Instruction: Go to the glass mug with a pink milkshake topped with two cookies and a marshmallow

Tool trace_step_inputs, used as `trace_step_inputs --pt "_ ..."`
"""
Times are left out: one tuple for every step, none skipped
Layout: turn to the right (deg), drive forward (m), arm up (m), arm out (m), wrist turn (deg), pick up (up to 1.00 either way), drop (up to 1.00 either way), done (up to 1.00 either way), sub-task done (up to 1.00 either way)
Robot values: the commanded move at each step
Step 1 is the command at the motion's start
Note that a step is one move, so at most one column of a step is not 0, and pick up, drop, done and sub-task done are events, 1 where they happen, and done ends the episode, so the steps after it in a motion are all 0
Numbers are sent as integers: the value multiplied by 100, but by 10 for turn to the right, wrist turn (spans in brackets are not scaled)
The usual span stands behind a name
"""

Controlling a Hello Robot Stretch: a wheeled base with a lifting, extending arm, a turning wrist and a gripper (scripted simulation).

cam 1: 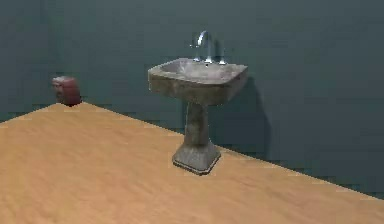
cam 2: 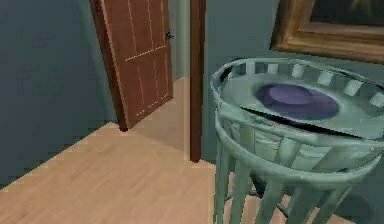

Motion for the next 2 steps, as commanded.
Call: trace_step_inputs --pt "-450 0 0 0 0 0 0 0 0" --pt "-300 0 0 0 0 0 0 0 0"
